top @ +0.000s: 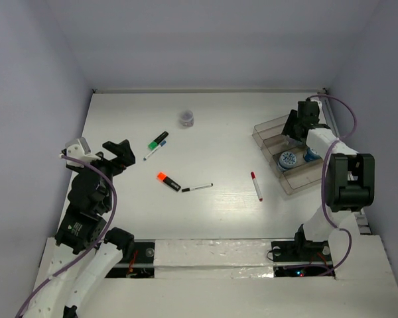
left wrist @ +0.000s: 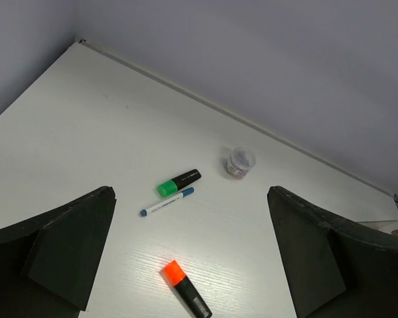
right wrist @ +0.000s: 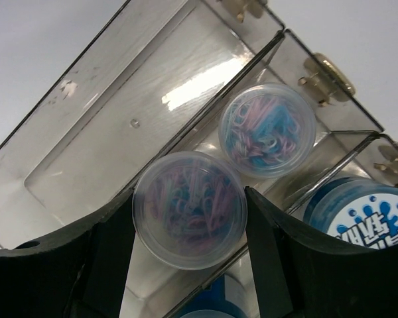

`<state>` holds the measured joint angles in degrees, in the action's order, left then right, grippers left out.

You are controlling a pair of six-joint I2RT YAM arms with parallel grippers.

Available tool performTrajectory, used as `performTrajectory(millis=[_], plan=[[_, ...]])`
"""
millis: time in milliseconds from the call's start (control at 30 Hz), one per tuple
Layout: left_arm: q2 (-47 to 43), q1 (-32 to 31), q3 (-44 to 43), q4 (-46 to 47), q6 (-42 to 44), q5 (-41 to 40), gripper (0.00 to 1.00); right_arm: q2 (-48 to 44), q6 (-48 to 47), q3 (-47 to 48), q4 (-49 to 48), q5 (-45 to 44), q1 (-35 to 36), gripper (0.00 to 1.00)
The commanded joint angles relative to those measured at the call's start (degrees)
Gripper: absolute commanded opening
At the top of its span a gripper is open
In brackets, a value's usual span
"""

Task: Sort the stationery into containers
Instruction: Place the stationery in the storage box, then pick up the stationery from the center of the board.

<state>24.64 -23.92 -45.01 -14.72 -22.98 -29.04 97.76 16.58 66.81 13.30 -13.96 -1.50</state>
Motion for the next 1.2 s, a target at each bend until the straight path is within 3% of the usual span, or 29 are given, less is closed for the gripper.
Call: performTrajectory(millis=[0,233,300,433,467,533,733,900,1033,1167], plan=[[0.67,-0.16,0.01,3.12,0.83,0.38,0.99,-1.69,0.56,2.72,-4.07,-3.80,-0.88,0.41],[0.67,-0.16,0.01,3.21,1.01,0.82,0.99,-2.48,1.17,1.40,-4.86,-2.66,-0.88,0.47],[0.58,-0.16,0.01,3.29,1.01,0.82,0.99,-2.66,1.79,0.70,-4.95,-0.48,-0.88,0.53],[0.58,-0.16,0.10,3.38,1.10,1.00,0.99,-3.45,2.32,-0.89,-5.04,1.48,-0.88,0.76],[0.58,-0.16,0.10,3.38,1.01,1.09,0.99,-3.80,2.32,-1.06,-4.86,1.13,-0.88,0.89],[0.58,-0.16,0.10,3.38,1.10,1.17,0.99,-4.24,2.14,-0.89,-4.43,0.68,-0.88,0.99],[0.32,-0.16,0.19,3.56,1.19,1.44,0.99,-8.63,0.65,-0.18,-5.12,3.93,1.22,1.00],[0.41,-0.16,0.19,3.65,1.27,1.70,0.99,-9.08,-2.51,1.65,-9.43,11.91,13.84,1.00],[0.41,0.36,0.19,3.56,1.27,1.62,0.99,-1.62,-2.69,7.89,-11.80,16.76,23.79,1.00],[0.75,0.37,0.19,3.91,1.36,2.23,0.99,11.54,-1.82,20.60,-11.72,16.94,28.91,1.00]])
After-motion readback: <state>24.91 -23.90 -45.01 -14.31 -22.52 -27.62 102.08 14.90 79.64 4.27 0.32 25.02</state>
